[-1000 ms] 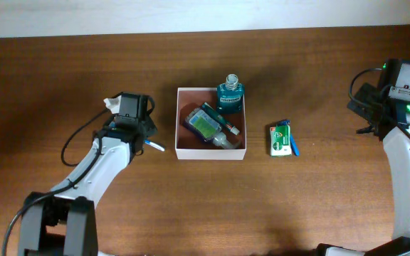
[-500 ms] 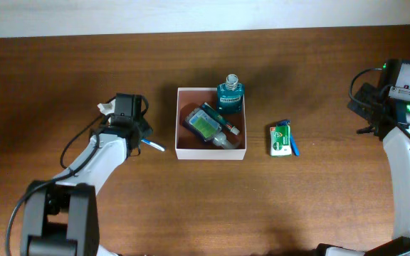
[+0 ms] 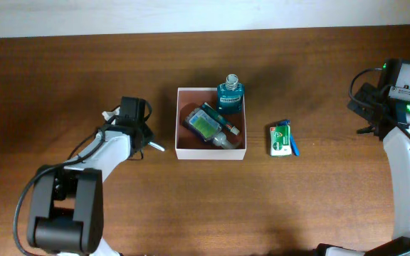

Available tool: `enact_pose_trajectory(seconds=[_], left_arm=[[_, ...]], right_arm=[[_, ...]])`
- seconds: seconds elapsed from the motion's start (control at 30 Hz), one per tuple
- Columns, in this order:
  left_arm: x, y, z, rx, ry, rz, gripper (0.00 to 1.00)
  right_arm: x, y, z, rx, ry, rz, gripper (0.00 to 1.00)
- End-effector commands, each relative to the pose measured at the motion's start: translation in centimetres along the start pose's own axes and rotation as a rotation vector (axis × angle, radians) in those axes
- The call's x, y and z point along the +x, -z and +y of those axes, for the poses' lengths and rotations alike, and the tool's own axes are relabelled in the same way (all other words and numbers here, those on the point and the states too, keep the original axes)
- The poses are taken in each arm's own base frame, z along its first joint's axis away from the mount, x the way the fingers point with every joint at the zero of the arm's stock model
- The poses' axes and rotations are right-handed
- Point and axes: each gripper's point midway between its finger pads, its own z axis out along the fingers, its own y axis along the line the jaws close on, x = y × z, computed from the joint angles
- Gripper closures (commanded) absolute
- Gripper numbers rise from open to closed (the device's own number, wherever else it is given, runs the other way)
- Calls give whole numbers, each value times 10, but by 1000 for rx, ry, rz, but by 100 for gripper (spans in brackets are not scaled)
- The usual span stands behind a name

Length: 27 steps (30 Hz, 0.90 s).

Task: Pack container
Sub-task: 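Reach the left gripper to the blue toothbrush and grasp its handle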

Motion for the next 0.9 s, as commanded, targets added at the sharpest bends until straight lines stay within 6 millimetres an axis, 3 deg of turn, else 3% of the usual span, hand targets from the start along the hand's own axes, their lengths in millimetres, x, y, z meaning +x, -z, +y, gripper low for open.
enact_pose_trajectory(seconds=[0.0, 0.13, 0.3, 0.43, 0.57, 0.67, 0.73, 0.8, 0.83, 0.87], left_arm=[[9, -17, 4, -13, 13, 46, 52], [-1, -6, -1, 12, 16, 17, 66], [-27, 30, -11, 67, -51, -85, 91], [-52, 74, -20, 132, -89, -197, 91], [-70, 130, -38, 266, -147, -308, 98], [-75, 152, -36, 289, -155, -352, 98], [-69, 142, -32, 263, -162, -317, 94], [-61, 125, -29, 233, -170, -276, 84], [-56, 113, -28, 214, -176, -250, 71], [-52, 101, -27, 194, -182, -223, 50]], right_arm=[[-8, 10, -3, -9, -23, -31, 1], [-8, 10, -3, -9, -23, -31, 2], [-8, 10, -3, -9, -23, -31, 1], [-8, 10, -3, -9, -23, -31, 1], [-8, 10, -3, -9, -23, -31, 1], [-8, 10, -3, -9, -23, -31, 1], [-8, 10, -3, -9, -23, -31, 1], [-8, 10, -3, -9, -23, -31, 1], [-8, 10, -3, -9, -23, -31, 1], [-8, 10, -3, -9, -23, -31, 1]])
